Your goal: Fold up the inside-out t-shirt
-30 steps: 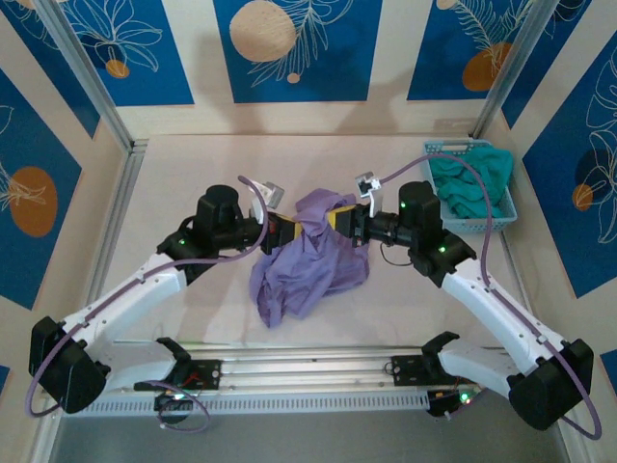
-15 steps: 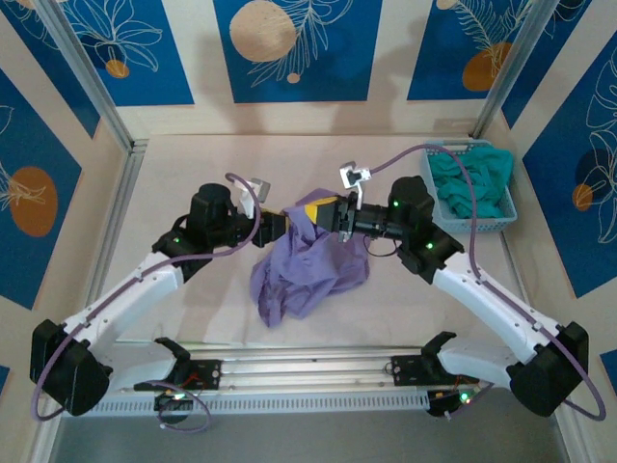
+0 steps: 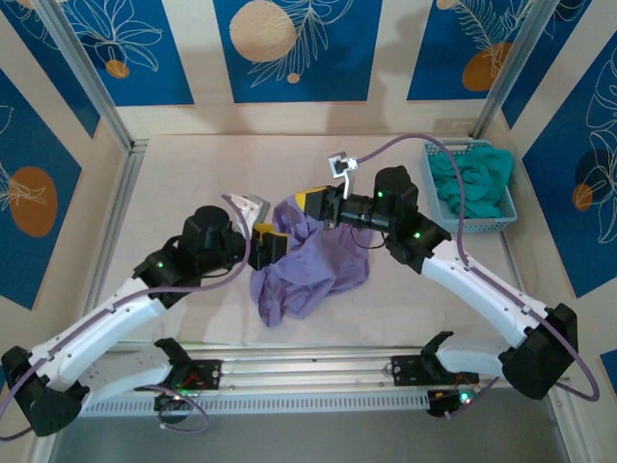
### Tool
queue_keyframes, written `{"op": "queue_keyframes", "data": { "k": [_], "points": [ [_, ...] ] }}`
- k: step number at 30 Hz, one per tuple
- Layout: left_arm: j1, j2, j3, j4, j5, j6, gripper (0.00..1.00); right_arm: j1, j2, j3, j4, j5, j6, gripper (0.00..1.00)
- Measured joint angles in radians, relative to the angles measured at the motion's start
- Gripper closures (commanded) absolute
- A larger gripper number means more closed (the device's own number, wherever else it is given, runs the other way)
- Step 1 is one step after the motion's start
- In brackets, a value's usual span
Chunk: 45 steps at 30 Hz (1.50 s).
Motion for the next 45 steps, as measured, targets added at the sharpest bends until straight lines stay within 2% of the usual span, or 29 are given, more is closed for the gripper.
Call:
{"op": "queue_keyframes", "data": {
  "k": [5,7,9,14,15,18,23,29,33,38,45],
  "points": [
    [-0.016,0.085,0.022,0.003,-0.020,0.003,0.50,0.000,0.007,0.000,-0.007,0.003,0.001,1.00],
    [-0.016,0.116,0.037,0.005,-0.040,0.013,0.54,0.000,0.007,0.000,-0.007,0.003,0.001,1.00],
    [-0.016,0.144,0.053,0.006,-0.057,0.022,0.63,0.000,0.007,0.000,-0.007,0.003,0.001,1.00],
    [-0.015,0.184,0.072,0.032,-0.054,0.048,0.97,0.000,0.006,0.001,-0.027,0.022,-0.006,1.00],
    [-0.013,0.183,0.072,0.037,-0.040,0.048,1.00,0.000,0.006,0.005,-0.045,0.032,-0.013,1.00],
    [0.011,0.148,0.051,0.080,0.034,0.048,1.00,-0.007,0.008,0.035,-0.135,0.067,-0.044,0.99],
    [0.110,0.021,-0.026,0.147,0.187,0.016,1.00,-0.046,0.036,0.111,-0.267,0.044,-0.131,0.85],
    [0.188,-0.032,-0.054,0.173,0.291,-0.025,1.00,-0.063,0.029,0.119,-0.407,-0.022,-0.244,0.71],
    [0.206,-0.034,-0.059,0.178,0.325,-0.043,1.00,-0.065,-0.021,0.114,-0.481,-0.032,-0.310,0.68],
    [0.208,-0.034,-0.060,0.187,0.350,-0.060,1.00,-0.066,-0.122,0.061,-0.515,0.056,-0.354,0.65],
    [0.209,-0.033,-0.066,0.201,0.390,-0.063,1.00,-0.037,-0.021,0.044,-0.500,0.145,-0.365,0.58]
  ]
}}
